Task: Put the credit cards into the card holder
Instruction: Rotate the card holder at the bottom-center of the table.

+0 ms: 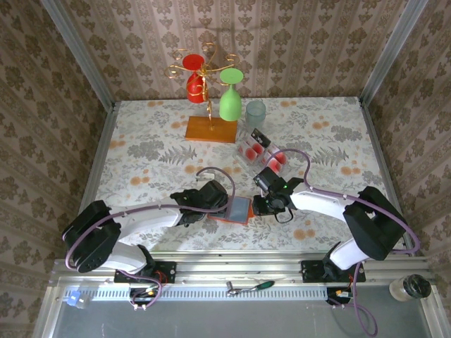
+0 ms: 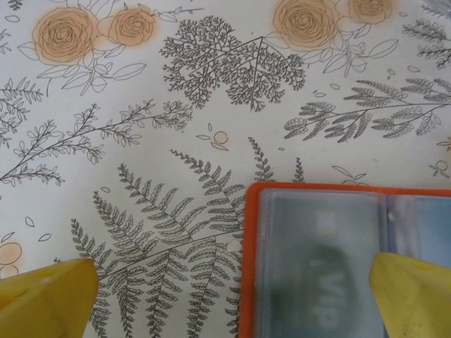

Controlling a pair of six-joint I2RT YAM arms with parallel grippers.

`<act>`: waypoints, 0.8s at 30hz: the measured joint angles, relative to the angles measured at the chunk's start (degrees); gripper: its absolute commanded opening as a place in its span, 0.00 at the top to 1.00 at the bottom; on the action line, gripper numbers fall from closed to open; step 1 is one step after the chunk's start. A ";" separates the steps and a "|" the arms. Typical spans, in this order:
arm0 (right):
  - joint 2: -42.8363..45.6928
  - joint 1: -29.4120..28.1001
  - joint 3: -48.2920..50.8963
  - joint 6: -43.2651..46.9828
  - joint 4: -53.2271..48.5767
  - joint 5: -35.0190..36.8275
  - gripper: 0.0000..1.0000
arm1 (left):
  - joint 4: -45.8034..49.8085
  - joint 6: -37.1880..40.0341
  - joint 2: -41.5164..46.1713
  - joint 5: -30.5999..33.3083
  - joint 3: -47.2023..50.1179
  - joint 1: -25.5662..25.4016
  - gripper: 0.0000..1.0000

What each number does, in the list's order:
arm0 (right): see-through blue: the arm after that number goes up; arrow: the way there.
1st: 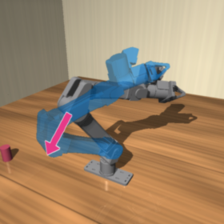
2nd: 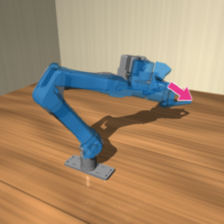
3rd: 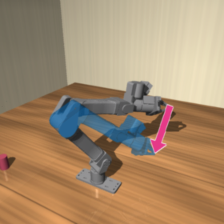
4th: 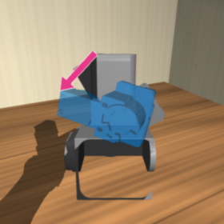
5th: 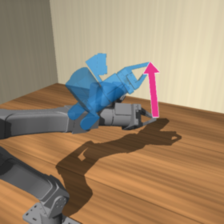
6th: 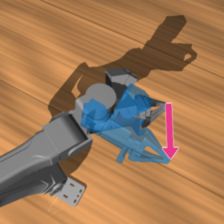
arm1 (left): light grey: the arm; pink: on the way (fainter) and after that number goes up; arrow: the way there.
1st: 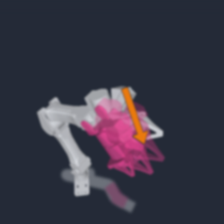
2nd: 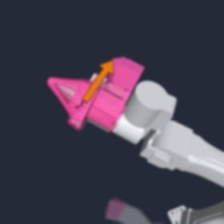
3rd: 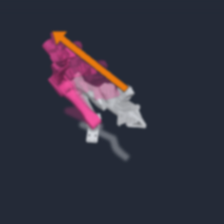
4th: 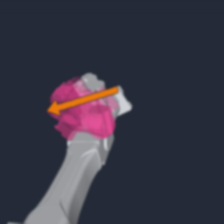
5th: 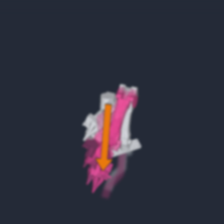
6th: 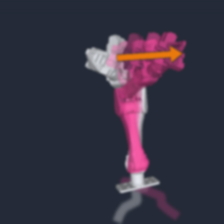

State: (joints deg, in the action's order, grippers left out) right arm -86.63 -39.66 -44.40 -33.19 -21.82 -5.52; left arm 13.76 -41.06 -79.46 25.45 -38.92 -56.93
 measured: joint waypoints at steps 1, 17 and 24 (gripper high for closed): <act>0.00 0.13 0.00 0.26 -0.02 0.13 0.84 | -0.02 -0.09 0.00 0.11 0.15 0.00 0.00; 2.80 5.97 -8.46 3.98 -5.55 -0.04 0.65 | -0.37 -1.07 0.52 0.13 1.75 0.00 0.00; 1.03 13.64 -26.71 9.97 -12.13 1.66 0.64 | -0.24 -1.38 2.80 0.68 2.29 0.00 0.00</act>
State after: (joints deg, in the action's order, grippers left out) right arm -85.60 -26.02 -71.11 -23.22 -33.95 -3.86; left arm 13.52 -42.44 -76.66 26.13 -36.62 -56.93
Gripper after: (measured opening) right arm 0.360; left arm 0.999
